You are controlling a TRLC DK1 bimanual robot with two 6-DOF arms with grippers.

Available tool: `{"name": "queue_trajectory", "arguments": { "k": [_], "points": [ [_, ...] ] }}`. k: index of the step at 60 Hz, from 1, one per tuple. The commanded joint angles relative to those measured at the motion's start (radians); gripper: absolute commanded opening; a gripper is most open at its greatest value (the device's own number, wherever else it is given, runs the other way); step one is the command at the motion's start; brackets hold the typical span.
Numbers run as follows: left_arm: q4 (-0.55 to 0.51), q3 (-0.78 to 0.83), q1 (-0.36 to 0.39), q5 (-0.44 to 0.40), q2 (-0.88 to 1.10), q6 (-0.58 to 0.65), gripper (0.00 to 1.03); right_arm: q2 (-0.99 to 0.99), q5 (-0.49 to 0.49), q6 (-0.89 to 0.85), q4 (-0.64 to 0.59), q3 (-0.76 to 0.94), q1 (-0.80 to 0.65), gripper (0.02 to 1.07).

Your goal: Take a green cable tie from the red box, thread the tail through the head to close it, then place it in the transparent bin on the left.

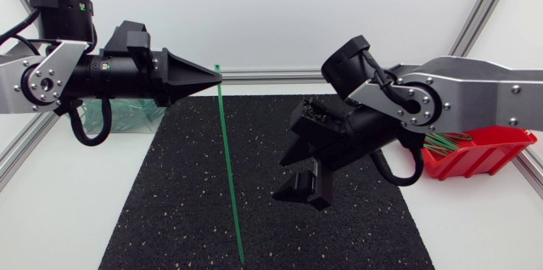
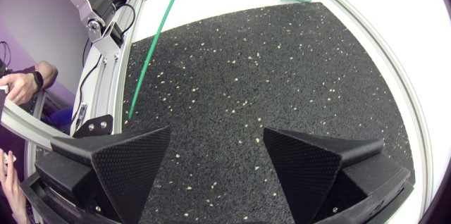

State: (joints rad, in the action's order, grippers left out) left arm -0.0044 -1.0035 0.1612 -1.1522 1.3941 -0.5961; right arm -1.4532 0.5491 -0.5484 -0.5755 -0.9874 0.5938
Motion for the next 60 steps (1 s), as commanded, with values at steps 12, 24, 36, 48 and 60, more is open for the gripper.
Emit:
{"name": "queue_trajectory", "arguments": {
  "k": [12, 24, 36, 48, 60],
  "points": [
    [-0.025, -0.032, -0.029, -0.017, 0.037, -0.019, 0.04, 0.039, -0.115, -0.018, -0.076, -0.036, 0.055, 1.03],
    [-0.083, -0.046, -0.029, -0.014, 0.039, -0.018, 0.04, 0.045, -0.239, -0.045, 0.077, 0.061, 0.1, 1.03],
    [-0.112, -0.047, -0.032, -0.012, 0.043, 0.002, 0.04, 0.054, -0.382, -0.079, 0.22, 0.096, 0.159, 1.02],
    [-0.126, -0.043, -0.043, -0.012, 0.04, 0.032, 0.04, 0.091, -0.535, -0.15, 0.342, 0.121, 0.233, 1.02],
    [-0.126, -0.046, -0.038, -0.009, 0.04, 0.036, 0.04, 0.106, -0.66, -0.285, 0.511, 0.19, 0.288, 1.03]
  ]
}}
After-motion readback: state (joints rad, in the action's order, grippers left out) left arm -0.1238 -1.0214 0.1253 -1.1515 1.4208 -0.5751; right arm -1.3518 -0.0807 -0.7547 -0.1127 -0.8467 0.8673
